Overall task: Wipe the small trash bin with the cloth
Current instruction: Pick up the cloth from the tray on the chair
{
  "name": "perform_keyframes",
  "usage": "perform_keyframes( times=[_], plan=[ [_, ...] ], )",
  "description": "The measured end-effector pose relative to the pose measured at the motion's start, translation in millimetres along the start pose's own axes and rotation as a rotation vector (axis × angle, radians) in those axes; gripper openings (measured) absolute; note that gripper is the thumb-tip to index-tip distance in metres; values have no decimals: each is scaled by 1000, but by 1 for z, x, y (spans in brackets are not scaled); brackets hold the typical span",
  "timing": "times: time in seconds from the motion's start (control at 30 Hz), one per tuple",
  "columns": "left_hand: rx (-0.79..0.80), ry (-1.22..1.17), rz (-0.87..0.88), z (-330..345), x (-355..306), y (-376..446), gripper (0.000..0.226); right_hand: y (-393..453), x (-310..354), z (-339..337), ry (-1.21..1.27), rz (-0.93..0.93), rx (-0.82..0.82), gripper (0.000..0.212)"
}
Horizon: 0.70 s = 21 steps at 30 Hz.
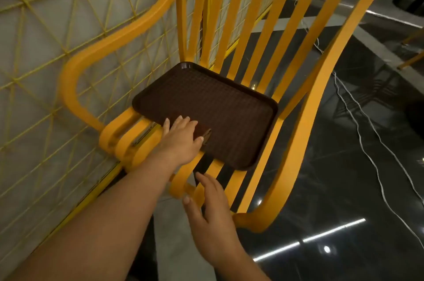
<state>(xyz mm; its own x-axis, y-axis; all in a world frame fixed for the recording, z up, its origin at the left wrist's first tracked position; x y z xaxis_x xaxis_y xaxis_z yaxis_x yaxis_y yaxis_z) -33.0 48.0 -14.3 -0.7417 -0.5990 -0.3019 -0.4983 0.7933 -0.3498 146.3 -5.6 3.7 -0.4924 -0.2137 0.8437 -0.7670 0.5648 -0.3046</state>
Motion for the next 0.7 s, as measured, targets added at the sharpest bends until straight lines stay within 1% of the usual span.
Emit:
perform_keyframes(
  times=[0.1,0.17,0.27,0.37,0.5,0.6,0.7],
  plan=[
    [47,70,-80,11,2,12,64,5,-7,2,19,2,18,53],
    [71,106,-96,20,2,16,67,7,-11,3,22,4,31,53],
    [-28,127,-108,20,3,17,66,12,-12,2,24,-12,29,53],
    [-115,118,-109,19,1,15,57,16,-14,5,32,-6,22,52],
    [-207,77,-108,12,3,18,34,22,-19,9,44,18,13,48],
    [-245,2,-99,6,11,16,28,25,-18,10,49,22,-6,49],
    [-305,-272,-85,-5,25,-4,28,28,-9,8,86,18,-47,57]
  ],
)
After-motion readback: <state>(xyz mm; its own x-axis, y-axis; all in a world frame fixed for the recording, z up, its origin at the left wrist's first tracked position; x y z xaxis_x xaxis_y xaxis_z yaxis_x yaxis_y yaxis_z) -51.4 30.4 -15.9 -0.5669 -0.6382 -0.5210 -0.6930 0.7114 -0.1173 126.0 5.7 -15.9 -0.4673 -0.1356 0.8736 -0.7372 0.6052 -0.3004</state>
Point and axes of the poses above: each hand's wrist, its own y-axis towards the middle knuckle, its own z-axis out of the palm, x = y × z, the point moved 6 cm from there along y, towards the middle knuckle, and after that the axes turned 7 degrees about x, right-handed, at the moved point
